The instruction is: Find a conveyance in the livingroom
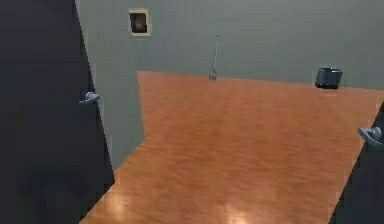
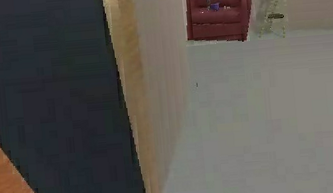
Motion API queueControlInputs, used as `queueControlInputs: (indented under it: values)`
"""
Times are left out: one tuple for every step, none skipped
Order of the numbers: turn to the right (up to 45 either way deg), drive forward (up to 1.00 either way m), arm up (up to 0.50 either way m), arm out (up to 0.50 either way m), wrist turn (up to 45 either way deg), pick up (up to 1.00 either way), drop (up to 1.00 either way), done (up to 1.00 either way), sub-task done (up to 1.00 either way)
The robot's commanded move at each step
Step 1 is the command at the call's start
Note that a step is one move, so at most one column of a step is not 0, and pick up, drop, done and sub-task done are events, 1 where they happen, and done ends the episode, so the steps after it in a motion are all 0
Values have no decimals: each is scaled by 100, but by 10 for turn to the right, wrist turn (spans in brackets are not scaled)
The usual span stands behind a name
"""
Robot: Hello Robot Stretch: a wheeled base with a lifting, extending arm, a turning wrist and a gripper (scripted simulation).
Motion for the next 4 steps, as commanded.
queueControlInputs:
  values:
    - [0, 100, 0, 0, 0, 0, 0, 0, 0]
    - [0, 85, 0, 0, 0, 0, 0, 0, 0]
    - [-120, 0, 0, 0, 0, 0, 0, 0, 0]
    - [0, 85, 0, 0, 0, 0, 0, 0, 0]
